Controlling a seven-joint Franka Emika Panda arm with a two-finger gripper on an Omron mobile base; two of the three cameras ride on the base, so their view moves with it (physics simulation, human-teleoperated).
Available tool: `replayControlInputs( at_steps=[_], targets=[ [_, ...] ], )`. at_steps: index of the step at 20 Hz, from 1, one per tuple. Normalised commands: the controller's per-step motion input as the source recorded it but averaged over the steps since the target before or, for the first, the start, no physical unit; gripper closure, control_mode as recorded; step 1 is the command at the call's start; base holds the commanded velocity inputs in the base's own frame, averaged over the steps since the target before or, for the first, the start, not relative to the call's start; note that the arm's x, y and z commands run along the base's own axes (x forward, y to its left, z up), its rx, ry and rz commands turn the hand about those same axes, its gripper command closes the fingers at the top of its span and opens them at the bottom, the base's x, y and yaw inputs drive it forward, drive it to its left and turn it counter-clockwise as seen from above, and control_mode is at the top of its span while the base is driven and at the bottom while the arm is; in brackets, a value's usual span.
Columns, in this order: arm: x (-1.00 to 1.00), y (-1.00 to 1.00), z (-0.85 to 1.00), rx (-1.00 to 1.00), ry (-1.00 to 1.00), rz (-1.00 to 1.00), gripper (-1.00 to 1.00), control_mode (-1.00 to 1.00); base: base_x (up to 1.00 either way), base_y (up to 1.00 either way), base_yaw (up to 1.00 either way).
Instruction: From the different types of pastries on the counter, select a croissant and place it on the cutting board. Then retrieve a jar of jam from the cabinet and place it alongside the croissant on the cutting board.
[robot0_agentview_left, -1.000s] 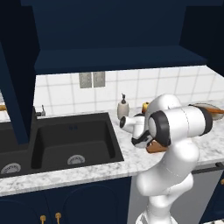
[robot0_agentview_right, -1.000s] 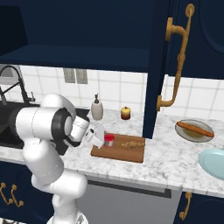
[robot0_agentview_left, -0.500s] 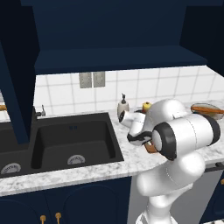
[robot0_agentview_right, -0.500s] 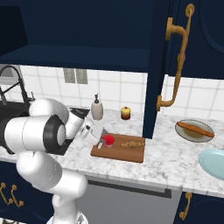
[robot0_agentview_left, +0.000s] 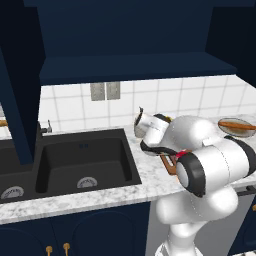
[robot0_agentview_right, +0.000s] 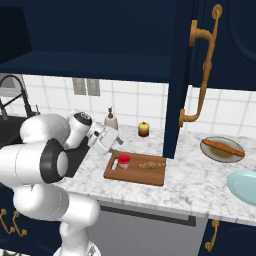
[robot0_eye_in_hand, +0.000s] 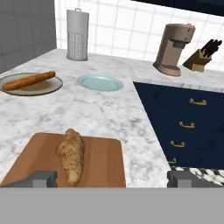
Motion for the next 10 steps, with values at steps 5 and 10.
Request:
replayControlInputs(
  at_steps=[5,10],
  targets=[
    [-0.58,0.18,0.03,-0.03,-0.13,-0.02,-1.0,-1.0,0.0,0.0,0.0],
    [-0.89,0.11,0.17,-0.01,-0.24,0.0,-1.0,-1.0,0.0,0.0,0.0]
  ],
)
